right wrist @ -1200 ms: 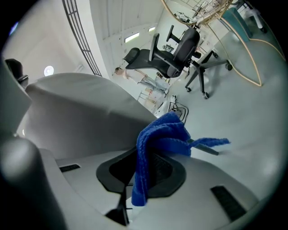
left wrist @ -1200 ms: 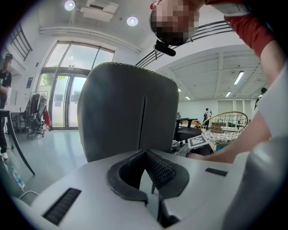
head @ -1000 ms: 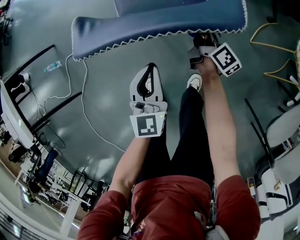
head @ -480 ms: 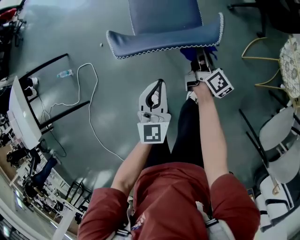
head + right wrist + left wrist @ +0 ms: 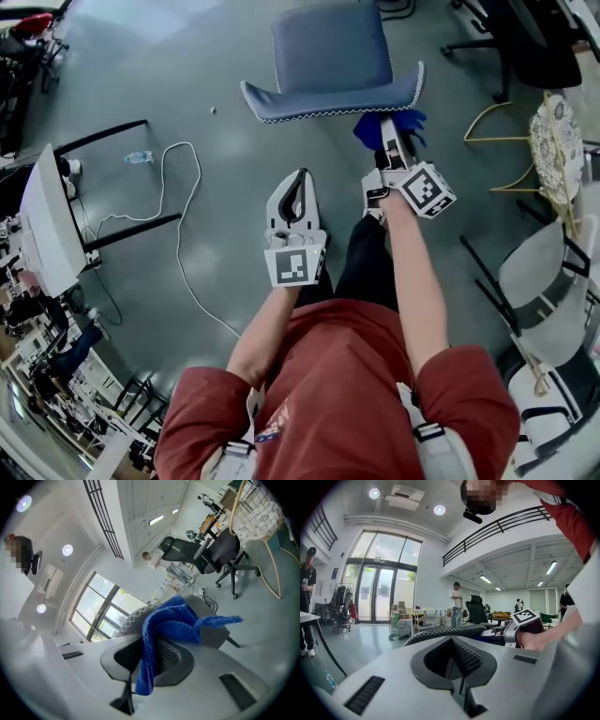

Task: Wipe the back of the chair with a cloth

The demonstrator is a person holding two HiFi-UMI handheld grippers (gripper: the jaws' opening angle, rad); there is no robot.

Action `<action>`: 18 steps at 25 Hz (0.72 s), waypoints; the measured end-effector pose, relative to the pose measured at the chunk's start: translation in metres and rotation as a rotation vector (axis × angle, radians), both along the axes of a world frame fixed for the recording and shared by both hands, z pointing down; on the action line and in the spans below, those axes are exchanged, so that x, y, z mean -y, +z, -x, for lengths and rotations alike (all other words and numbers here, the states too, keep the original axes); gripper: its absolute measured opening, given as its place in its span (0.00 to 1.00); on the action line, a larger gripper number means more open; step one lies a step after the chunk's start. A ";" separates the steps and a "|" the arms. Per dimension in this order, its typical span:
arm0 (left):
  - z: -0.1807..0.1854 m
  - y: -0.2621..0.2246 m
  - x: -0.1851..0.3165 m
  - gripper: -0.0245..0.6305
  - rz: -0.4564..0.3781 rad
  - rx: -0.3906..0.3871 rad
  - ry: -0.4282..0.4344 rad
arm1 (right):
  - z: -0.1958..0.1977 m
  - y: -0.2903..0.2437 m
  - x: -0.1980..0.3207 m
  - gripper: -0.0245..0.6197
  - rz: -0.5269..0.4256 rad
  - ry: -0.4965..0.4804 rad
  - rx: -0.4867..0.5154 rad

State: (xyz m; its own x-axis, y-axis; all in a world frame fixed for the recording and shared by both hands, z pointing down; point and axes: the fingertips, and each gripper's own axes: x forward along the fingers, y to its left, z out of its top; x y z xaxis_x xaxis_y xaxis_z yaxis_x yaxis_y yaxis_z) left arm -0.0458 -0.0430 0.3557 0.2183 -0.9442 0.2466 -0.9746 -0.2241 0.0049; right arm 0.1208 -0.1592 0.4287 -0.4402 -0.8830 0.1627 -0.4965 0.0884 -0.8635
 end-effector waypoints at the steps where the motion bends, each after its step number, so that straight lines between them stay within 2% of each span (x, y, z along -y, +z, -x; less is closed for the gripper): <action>1: 0.002 -0.004 -0.002 0.06 0.002 0.013 0.012 | 0.001 -0.006 -0.002 0.13 -0.005 -0.002 -0.005; 6: -0.003 -0.029 -0.003 0.06 -0.024 -0.022 -0.007 | -0.008 -0.011 -0.007 0.13 0.011 -0.018 -0.034; 10: 0.000 -0.049 0.003 0.06 -0.019 -0.042 0.016 | -0.008 -0.027 -0.022 0.13 0.022 -0.051 -0.069; 13: 0.009 -0.068 0.014 0.06 -0.023 -0.085 0.013 | -0.004 -0.056 -0.034 0.13 -0.020 -0.092 -0.112; 18: 0.018 -0.105 0.018 0.06 -0.027 -0.102 0.017 | -0.003 -0.106 -0.058 0.13 -0.072 -0.157 -0.190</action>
